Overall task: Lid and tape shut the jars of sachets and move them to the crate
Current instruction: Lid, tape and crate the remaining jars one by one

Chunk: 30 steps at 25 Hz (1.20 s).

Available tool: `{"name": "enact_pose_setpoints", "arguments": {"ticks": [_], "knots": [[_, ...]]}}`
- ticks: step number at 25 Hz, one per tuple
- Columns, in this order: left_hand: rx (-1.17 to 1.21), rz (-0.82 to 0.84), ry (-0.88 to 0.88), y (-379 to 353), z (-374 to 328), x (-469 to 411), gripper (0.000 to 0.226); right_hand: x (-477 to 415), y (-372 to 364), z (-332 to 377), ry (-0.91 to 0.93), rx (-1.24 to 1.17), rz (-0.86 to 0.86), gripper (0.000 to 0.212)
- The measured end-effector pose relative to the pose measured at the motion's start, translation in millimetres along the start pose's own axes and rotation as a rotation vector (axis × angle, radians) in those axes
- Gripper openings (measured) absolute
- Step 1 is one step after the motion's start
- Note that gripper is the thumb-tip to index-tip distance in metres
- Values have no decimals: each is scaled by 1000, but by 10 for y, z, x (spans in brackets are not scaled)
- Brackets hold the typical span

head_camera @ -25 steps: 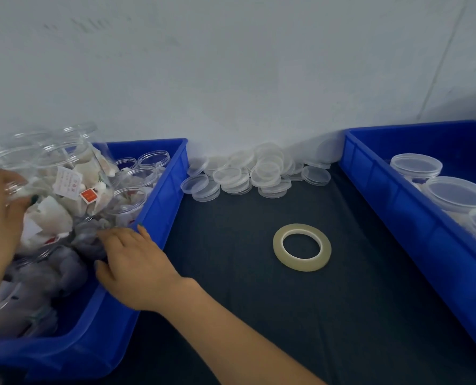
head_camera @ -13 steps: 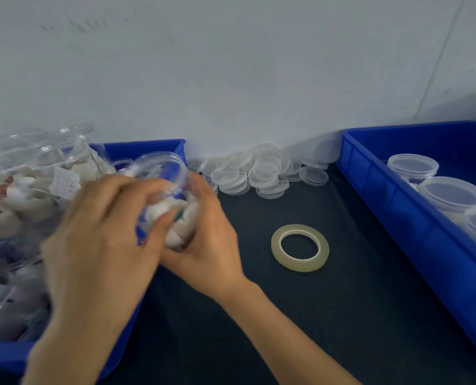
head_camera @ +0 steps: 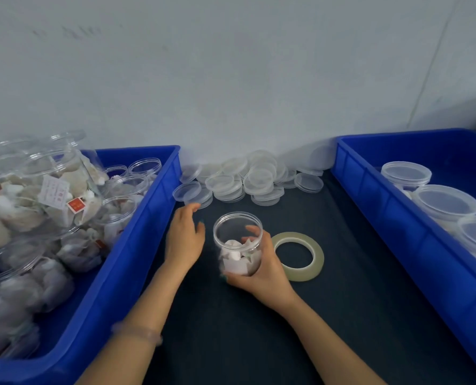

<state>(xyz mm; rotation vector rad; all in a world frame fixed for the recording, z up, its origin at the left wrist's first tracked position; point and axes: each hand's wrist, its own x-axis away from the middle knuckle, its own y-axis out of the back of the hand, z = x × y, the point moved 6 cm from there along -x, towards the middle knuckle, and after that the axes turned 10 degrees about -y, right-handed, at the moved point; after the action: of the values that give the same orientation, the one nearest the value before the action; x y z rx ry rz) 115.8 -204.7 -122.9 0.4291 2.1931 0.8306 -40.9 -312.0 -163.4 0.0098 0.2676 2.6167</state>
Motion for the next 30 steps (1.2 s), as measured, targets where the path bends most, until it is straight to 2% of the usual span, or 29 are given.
{"name": "enact_pose_setpoints", "arguments": {"ticks": [1, 3, 4, 6, 11, 16, 17, 19, 21, 22, 23, 24, 25, 27, 30], "knots": [[-78, 144, 58, -168, 143, -128, 54, -5, 23, -16, -13, 0, 15, 93], [-236, 375, 49, -402, 272, -348, 69, -7, 48, -46, -23, 0, 30, 95], [-308, 450, 37, -498, 330, -404, 72, -11, 51, -56, -29, -5, 38, 96], [-394, 501, 11, -598, 403, -496, 69, -21, 44, -69, -34, -15, 48, 97], [-524, 236, -84, -495, 314, -502, 34, -32, 44, -91, -26, -12, 45, 98], [-314, 145, -155, -300, 117, -320, 16, -24, 38, -77, -17, -18, 54, 97], [-243, 86, -138, -213, 33, -311, 13, -26, 37, -79, -16, -22, 56, 97], [-21, -166, -37, 74, -93, -321, 12, -24, 34, -84, -18, -30, 62, 96], [391, -395, 174, 382, -117, -322, 17, -25, 31, -93, -15, -27, 58, 95], [652, -410, 251, 464, -130, -331, 21, -25, 30, -99, -16, -25, 57, 94], [877, -339, 279, 495, -198, -336, 23, -25, 29, -102, -15, -25, 56, 94], [1000, -198, 277, 475, -310, -314, 23, -24, 28, -102, -13, -27, 55, 93], [1003, -25, 255, 422, -447, -269, 23, -24, 28, -97, -7, -27, 52, 93], [785, 261, 169, 264, -692, -160, 23, -32, 34, -87, 7, -29, 46, 91], [585, 446, 135, 77, -822, -80, 21, -41, 41, -89, 19, -36, 30, 85]]}}
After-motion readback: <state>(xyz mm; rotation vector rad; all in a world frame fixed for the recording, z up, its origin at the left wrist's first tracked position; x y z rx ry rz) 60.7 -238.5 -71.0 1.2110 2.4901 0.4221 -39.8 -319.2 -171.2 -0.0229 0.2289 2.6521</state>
